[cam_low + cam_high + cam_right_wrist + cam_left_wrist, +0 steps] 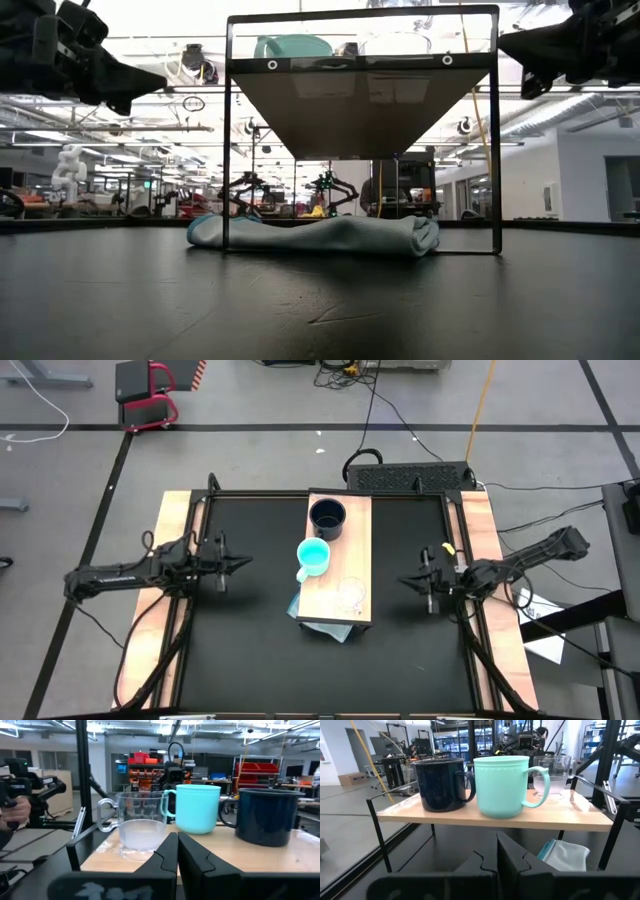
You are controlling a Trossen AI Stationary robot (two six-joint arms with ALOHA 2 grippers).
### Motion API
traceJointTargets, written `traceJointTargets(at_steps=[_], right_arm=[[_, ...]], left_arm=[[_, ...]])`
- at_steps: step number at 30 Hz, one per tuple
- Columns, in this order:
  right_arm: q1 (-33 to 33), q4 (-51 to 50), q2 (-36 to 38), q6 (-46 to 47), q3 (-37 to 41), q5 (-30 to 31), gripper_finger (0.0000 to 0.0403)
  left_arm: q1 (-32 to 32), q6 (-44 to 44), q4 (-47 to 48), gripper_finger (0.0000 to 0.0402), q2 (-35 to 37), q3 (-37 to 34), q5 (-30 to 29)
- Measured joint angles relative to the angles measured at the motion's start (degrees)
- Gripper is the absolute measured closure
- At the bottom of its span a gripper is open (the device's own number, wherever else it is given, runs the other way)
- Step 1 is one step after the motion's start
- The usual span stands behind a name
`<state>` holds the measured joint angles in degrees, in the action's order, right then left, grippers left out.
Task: Stack small to large cups/mugs on shelf
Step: Return to Home Position
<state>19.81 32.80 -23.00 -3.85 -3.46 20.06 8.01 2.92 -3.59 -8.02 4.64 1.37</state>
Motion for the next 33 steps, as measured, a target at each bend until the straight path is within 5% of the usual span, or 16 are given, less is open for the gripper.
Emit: traceJointTargets(at_steps=[25, 33], right_arm=[[-7.78, -15.93, 11.88, 4.71, 0.02, 0.56, 0.0403], [-8.22, -18.01, 12.30, 6.24, 0.02, -5.37, 0.0403]], left_arm=[[0.00, 1.04, 7.72, 0.0401, 4.84, 0.00, -0.01], [0.00, -0.06, 10.31, 0.0401, 4.84, 0.00, 0.02]])
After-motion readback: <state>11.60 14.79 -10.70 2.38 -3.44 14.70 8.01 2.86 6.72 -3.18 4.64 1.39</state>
